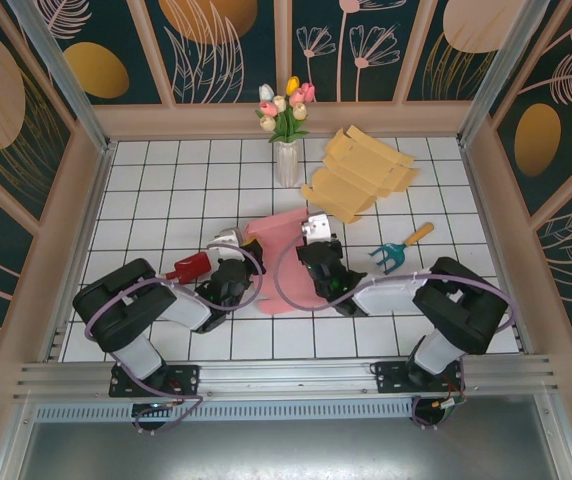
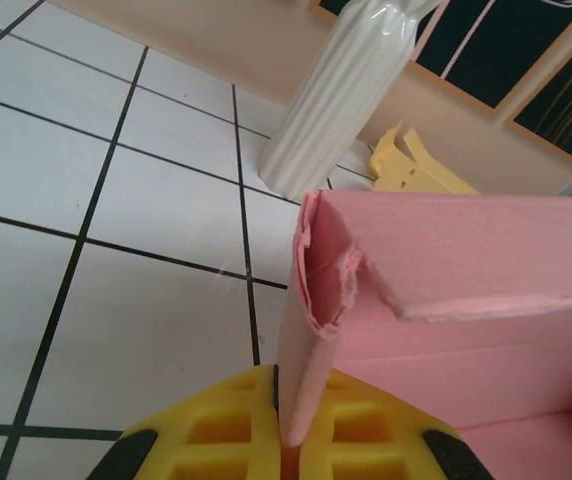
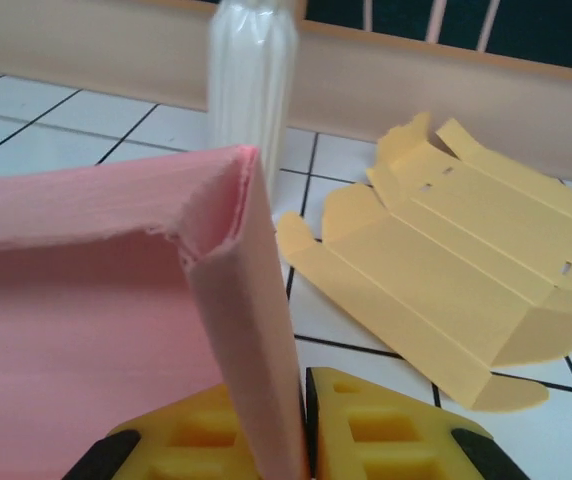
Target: Fold the paper box
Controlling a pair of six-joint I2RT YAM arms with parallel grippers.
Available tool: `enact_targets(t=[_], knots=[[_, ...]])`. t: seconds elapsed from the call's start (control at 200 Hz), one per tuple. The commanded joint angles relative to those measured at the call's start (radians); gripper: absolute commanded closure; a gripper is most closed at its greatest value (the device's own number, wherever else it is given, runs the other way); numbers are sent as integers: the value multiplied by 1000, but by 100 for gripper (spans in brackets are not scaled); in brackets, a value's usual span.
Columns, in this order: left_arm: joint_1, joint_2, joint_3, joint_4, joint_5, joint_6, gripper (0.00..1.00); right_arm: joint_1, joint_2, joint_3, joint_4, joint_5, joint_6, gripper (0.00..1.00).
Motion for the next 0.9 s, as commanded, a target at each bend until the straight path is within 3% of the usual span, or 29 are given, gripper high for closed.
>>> enact_targets(t=[0.0,0.265,0.335,0.385,0.45,0.56,0.656,0.896], knots=[[-17,-25,41,-172,-167,-113,100,-6,5,51,-214,245,221,84],[-61,-1,110,-255,-218,-166,100,-15,-2,161,-628,375,589,82],[-68,4,127,-266,-213,-164,100,-17,1,178,-654,371,605,81],[-68,11,139,-275,-204,-164,100,-17,-6,171,-602,321,547,80],[-67,19,148,-277,-194,-163,100,-32,-34,123,-431,142,394,78],[-67,29,155,-275,-176,-161,100,-64,-91,58,-326,-84,340,72],[-69,32,161,-284,-170,-159,100,-79,-122,28,-299,-175,304,64],[-68,23,159,-292,-170,-153,100,-130,-185,-69,-255,-347,238,61]])
